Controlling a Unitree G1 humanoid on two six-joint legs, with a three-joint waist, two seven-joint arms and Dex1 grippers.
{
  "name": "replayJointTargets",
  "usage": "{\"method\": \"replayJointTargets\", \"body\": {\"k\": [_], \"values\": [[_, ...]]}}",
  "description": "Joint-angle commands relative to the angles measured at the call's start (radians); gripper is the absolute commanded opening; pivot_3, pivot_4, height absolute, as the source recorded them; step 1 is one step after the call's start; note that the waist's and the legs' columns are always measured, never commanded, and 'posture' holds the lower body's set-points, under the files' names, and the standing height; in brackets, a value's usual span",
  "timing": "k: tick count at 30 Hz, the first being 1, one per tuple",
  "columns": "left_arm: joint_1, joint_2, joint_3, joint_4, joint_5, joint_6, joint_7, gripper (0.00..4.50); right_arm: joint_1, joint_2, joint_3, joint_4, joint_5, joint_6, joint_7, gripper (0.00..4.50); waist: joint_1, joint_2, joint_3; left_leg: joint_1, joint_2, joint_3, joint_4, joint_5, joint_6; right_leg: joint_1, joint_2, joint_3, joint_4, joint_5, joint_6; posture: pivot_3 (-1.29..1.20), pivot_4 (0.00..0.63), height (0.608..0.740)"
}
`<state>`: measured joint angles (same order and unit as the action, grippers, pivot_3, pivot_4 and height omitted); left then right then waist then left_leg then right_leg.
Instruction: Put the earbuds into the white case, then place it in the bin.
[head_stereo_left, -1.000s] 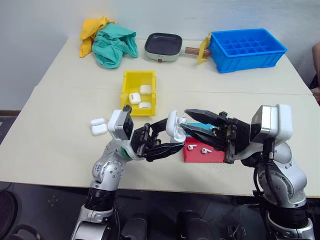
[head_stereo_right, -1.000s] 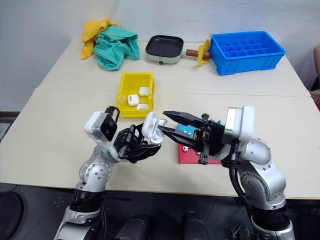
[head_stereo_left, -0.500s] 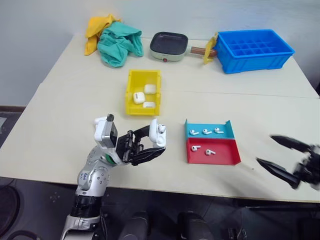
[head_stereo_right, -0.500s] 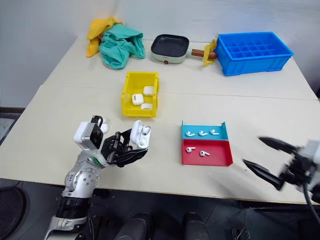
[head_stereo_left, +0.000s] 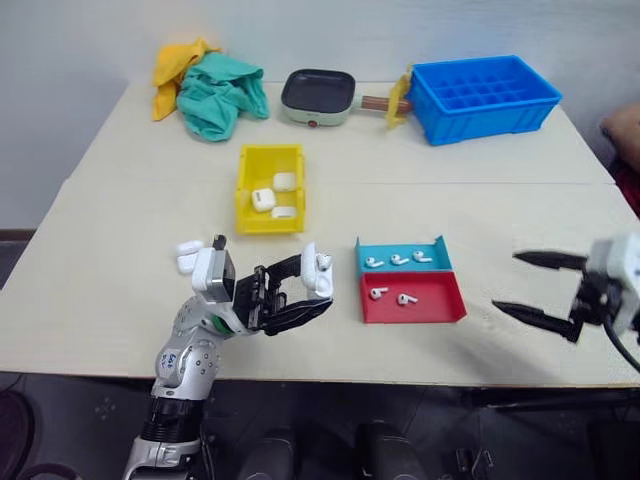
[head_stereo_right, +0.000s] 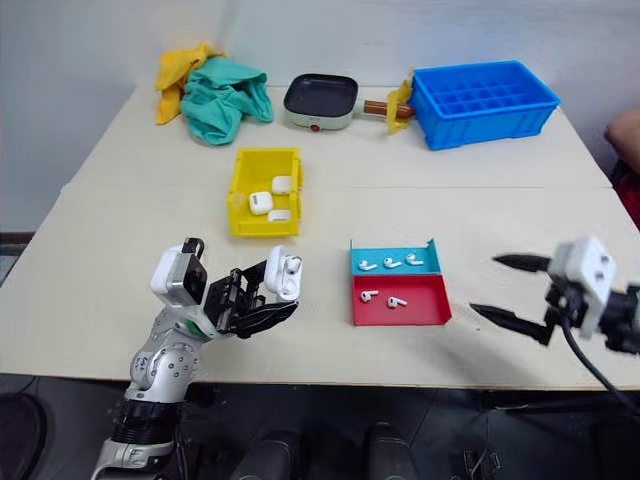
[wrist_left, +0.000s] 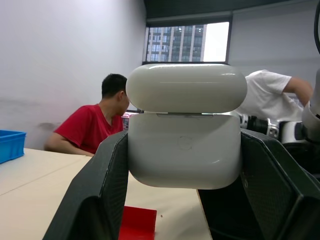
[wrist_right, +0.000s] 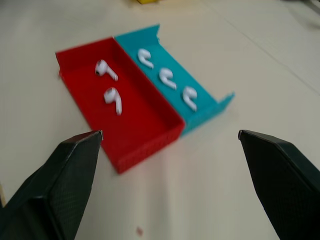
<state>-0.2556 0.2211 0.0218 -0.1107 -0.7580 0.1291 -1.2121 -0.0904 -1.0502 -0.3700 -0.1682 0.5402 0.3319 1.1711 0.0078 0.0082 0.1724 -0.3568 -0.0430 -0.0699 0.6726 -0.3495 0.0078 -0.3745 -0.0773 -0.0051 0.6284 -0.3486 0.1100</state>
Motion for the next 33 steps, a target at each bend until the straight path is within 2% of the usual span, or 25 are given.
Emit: {"method": "replayJointTargets", "body": {"k": [1, 4, 7, 9, 16, 23, 33], "values": [[0.002, -0.007, -0.002, -0.037, 0.006, -0.019, 0.011, 2.79, -0.153, -0.04, 0.147, -0.015, -0.022, 0.113, 0.002, 3.51, 0.011, -0.001, 0.0, -0.001, 0.0, -0.001, 0.0, 0.0, 0.0, 0.0, 0.0, -0.001, -0.001, 0.0, 0.0, 0.0, 0.15, 0.74], [0.005, -0.013, -0.007, -0.042, 0.01, -0.025, 0.022, 2.79, -0.298, -0.039, 0.286, 0.01, -0.081, 0.198, -0.005, 2.45, 0.022, -0.001, 0.0, -0.004, 0.0, -0.003, 0.001, -0.001, 0.0, -0.002, -0.001, -0.003, -0.001, 0.0, 0.0, 0.0, 0.15, 0.74], [0.013, -0.019, -0.011, -0.054, 0.014, -0.027, 0.035, 2.79, -0.472, 0.001, 0.448, 0.064, -0.195, 0.265, -0.037, 2.45, 0.016, -0.001, 0.001, -0.014, -0.001, -0.004, 0.006, -0.001, 0.001, -0.009, -0.001, -0.005, 0.0, 0.0, 0.001, 0.0, 0.15, 0.74], [0.018, -0.02, -0.012, -0.061, 0.015, -0.028, 0.041, 2.79, -0.56, 0.034, 0.526, 0.115, -0.256, 0.275, -0.037, 2.45, 0.015, -0.001, 0.001, -0.015, -0.002, -0.004, 0.007, -0.001, 0.001, -0.011, -0.002, -0.004, 0.0, 0.0, 0.001, 0.0, 0.15, 0.74], [0.029, -0.021, -0.015, -0.074, 0.022, -0.037, 0.062, 2.79, -0.742, 0.12, 0.713, 0.291, -0.441, 0.246, 0.009, 2.45, 0.017, -0.001, 0.001, -0.019, -0.002, -0.003, 0.009, -0.001, 0.0, -0.018, -0.002, -0.004, 0.008, 0.0, 0.001, 0.0, 0.15, 0.74], [0.048, -0.023, -0.021, -0.092, 0.026, -0.049, 0.08, 2.79, -0.814, 0.174, 0.789, 0.404, -0.555, 0.201, 0.049, 2.45, 0.012, -0.001, 0.001, -0.019, -0.002, -0.002, 0.009, -0.001, 0.0, -0.019, -0.002, -0.004, 0.009, 0.0, 0.001, 0.0, 0.15, 0.74], [0.054, -0.017, -0.03, -0.102, 0.024, -0.056, 0.095, 2.79, -0.858, 0.233, 0.813, 0.539, -0.657, 0.118, 0.084, 2.45, 0.011, -0.001, 0.001, -0.019, -0.002, -0.002, 0.009, -0.001, 0.0, -0.019, -0.002, -0.004, 0.01, 0.0, 0.001, 0.0, 0.15, 0.74]]}}
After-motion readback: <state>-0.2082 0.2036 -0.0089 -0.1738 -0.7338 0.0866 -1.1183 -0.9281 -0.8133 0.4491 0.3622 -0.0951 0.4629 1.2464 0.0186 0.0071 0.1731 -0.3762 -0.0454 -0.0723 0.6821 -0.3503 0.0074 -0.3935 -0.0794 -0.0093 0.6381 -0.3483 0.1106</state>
